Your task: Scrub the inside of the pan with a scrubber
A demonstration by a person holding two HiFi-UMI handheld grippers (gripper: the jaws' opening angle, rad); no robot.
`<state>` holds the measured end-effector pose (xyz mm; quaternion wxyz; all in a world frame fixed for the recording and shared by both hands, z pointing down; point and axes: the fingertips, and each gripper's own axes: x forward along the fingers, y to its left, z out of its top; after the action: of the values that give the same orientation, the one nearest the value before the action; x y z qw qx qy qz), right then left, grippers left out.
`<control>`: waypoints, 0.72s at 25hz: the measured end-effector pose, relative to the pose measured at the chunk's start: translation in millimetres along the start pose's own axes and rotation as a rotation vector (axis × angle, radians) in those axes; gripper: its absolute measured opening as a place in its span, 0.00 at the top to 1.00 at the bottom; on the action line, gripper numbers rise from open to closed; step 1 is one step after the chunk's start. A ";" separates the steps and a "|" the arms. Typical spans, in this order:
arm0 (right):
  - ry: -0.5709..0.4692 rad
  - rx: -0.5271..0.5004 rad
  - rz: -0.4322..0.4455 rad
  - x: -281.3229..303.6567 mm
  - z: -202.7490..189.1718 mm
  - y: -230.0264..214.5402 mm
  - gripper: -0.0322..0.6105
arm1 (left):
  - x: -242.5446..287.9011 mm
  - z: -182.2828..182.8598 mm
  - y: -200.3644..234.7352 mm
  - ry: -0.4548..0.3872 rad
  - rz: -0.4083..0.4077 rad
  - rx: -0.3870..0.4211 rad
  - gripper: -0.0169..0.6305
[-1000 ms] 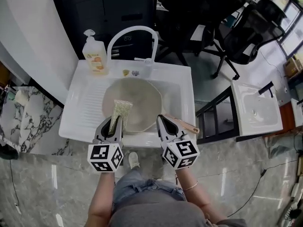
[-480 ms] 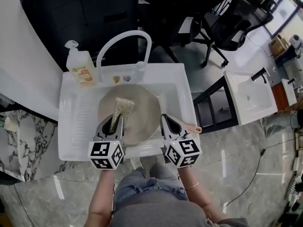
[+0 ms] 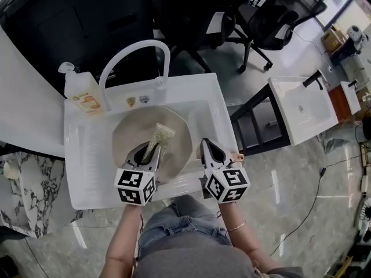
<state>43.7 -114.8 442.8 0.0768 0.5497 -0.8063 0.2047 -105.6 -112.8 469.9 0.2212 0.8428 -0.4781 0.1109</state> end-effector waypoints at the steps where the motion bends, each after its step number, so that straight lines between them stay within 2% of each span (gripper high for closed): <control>1: 0.000 0.004 -0.005 1.8 1.3 -3.2 0.93 | 5.9 -2.2 -3.7 0.020 -0.023 0.013 0.87; 9: 0.020 0.039 -0.045 18.6 1.0 -31.2 0.93 | 44.7 -27.8 -28.5 0.153 -0.194 0.089 0.87; 13: 0.033 0.057 -0.052 26.3 -1.7 -42.7 0.93 | 56.9 -49.8 -37.3 0.247 -0.256 0.143 0.87; 15: 0.038 0.064 -0.053 29.9 -3.0 -46.3 0.93 | 63.1 -56.0 -34.8 0.279 -0.265 0.139 0.87; 18: 0.045 0.074 -0.055 35.5 -3.7 -51.2 0.93 | 74.6 -61.0 -25.4 0.311 -0.259 0.091 0.87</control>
<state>76.7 -159.6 471.2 0.0799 0.5693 -0.7808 0.2446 -43.8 -128.8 546.4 0.2663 0.8791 -0.3203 0.2317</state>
